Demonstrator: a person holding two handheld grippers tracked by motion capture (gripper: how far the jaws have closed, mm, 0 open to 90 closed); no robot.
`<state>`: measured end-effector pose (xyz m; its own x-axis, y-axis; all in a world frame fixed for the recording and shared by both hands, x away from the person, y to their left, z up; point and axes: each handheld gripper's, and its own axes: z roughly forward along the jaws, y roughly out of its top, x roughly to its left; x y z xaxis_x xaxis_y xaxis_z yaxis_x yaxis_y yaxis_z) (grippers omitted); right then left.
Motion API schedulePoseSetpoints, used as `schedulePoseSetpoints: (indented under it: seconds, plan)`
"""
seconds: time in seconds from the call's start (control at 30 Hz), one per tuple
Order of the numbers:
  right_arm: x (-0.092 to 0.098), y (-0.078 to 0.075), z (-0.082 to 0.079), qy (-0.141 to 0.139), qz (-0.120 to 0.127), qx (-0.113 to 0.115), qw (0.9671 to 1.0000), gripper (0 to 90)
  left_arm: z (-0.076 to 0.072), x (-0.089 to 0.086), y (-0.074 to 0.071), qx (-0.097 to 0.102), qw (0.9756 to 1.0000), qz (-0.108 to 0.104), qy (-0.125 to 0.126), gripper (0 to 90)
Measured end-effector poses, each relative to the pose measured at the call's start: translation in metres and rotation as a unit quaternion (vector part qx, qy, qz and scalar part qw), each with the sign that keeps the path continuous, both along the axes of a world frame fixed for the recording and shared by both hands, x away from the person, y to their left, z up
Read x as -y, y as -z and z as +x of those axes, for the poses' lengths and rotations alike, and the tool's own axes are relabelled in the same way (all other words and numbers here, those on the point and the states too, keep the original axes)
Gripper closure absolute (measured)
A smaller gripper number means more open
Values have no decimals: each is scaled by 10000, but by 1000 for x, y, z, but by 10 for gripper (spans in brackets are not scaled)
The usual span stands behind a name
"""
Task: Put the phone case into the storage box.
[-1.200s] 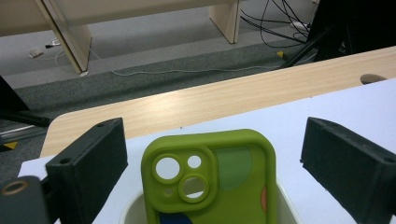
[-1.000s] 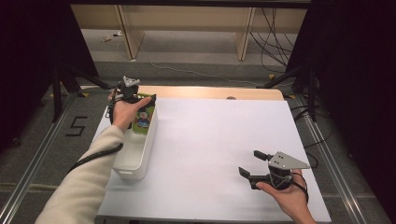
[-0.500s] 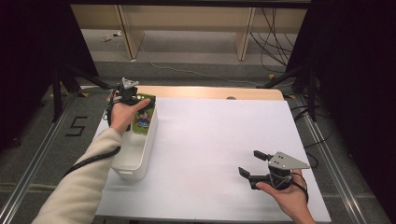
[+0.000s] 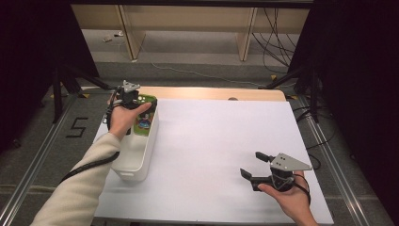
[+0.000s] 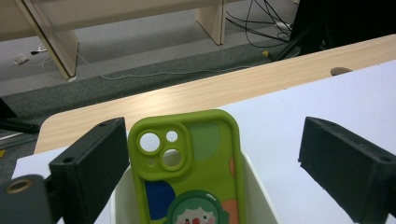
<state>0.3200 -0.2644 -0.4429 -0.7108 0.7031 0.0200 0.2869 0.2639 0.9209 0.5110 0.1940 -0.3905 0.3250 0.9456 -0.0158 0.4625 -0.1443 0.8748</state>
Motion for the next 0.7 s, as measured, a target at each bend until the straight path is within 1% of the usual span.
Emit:
schedulePoseSetpoints:
  seconds: [0.33,0.4,0.53,0.6,0.63,0.7]
  plan:
    - [0,0,0,-3,3,2,10000,172,-13,-1,-1,-19,9998,-124,148,88]
    - [0,0,0,-1,2,3,10000,172,-17,-2,-1,-15,9998,-100,171,91]
    - [0,0,0,7,16,-17,10000,172,-24,-4,-1,3,9997,-121,203,95]
    - [0,0,0,8,-9,-17,10000,172,-28,-5,-1,-13,9996,-147,235,98]
    - [0,0,0,5,4,1,10000,172,-30,-6,0,-6,9995,-194,247,99]
    - [0,0,0,7,10,1,10000,172,-34,-6,-1,14,9994,-165,288,101]
